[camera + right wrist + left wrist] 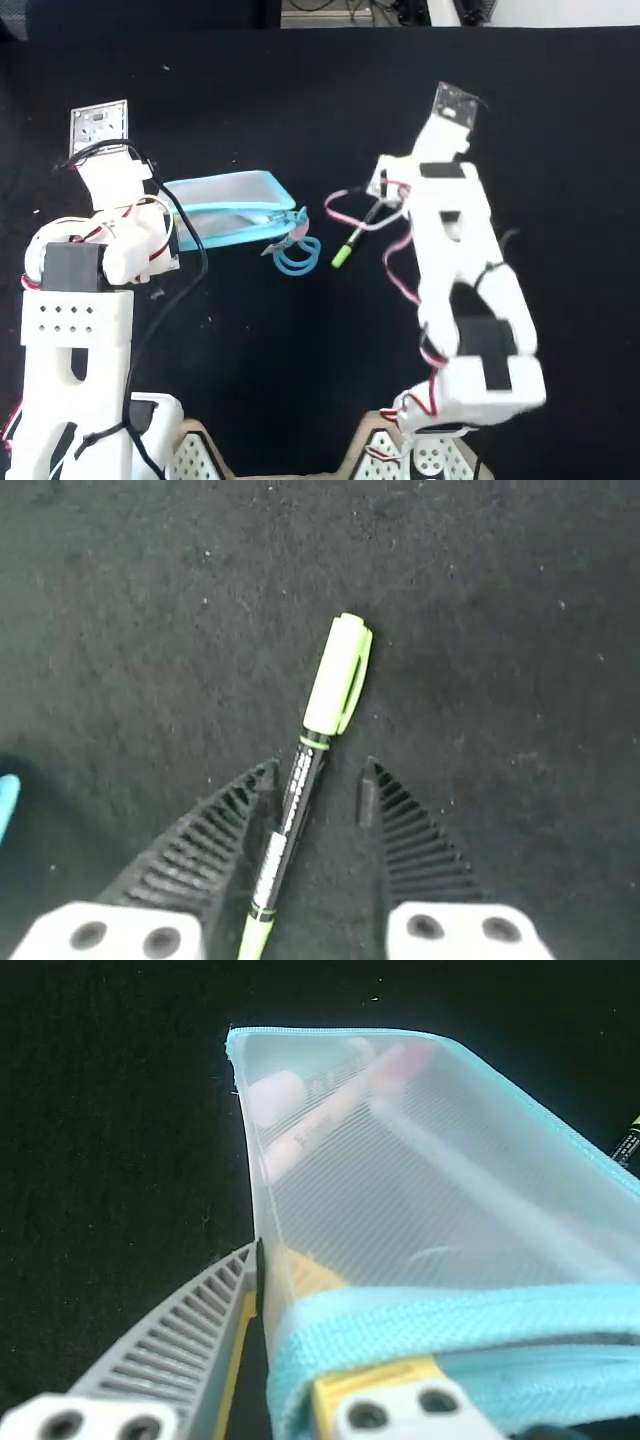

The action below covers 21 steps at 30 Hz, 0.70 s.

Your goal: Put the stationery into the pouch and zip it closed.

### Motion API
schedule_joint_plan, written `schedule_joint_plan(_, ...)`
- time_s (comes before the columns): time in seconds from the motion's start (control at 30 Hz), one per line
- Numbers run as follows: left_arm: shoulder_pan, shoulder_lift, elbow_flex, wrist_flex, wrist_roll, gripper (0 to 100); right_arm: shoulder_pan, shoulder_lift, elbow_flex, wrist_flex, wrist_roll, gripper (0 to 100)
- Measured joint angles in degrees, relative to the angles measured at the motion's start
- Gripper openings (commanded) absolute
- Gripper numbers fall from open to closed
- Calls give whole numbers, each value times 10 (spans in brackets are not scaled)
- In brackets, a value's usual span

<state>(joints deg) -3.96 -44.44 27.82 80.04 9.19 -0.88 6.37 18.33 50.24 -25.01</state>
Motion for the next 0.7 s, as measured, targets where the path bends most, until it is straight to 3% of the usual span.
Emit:
schedule_joint_plan(0.57, 0, 0, 0, 0, 0, 33, 1, 414, -527, 258, 0, 193)
schedule_joint_plan(0.7, 0, 0, 0, 0, 0, 33, 2, 491, -649, 342, 0, 51)
